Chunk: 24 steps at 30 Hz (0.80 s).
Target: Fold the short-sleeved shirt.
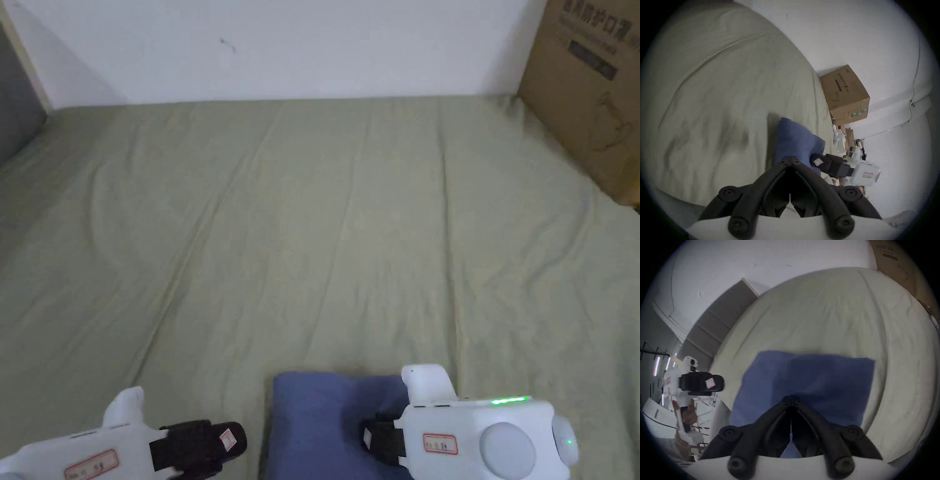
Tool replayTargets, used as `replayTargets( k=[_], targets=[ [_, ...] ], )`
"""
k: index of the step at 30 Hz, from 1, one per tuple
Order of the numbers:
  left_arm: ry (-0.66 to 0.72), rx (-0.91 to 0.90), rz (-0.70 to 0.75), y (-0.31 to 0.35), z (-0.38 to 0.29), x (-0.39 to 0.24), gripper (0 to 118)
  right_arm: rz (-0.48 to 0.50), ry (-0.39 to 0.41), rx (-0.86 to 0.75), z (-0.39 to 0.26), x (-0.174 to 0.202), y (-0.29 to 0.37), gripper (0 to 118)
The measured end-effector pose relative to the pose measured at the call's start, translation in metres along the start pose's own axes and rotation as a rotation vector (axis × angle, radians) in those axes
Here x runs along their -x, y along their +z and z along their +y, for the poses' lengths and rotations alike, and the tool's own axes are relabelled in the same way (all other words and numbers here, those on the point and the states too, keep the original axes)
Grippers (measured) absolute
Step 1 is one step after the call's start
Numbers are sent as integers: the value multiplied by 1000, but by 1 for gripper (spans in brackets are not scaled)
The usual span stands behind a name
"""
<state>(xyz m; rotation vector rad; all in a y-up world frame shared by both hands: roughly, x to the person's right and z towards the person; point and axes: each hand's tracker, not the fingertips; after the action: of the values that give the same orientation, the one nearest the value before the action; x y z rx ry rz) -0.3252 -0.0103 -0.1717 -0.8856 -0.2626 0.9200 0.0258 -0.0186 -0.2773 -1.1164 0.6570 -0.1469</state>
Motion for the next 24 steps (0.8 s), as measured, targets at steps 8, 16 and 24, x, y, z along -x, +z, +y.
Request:
replayTargets(
  k=[8, 16, 24],
  targets=[
    [23, 76, -19, -32, 6, 13, 40, 23, -28, 4, 11, -4, 6, 0],
    [149, 77, -122, -79, 18, 22, 114, 21, -28, 8, 10, -5, 7, 0],
    [143, 276, -262, -117, 19, 21, 109, 42, -72, 6, 10, -10, 7, 0]
  ],
)
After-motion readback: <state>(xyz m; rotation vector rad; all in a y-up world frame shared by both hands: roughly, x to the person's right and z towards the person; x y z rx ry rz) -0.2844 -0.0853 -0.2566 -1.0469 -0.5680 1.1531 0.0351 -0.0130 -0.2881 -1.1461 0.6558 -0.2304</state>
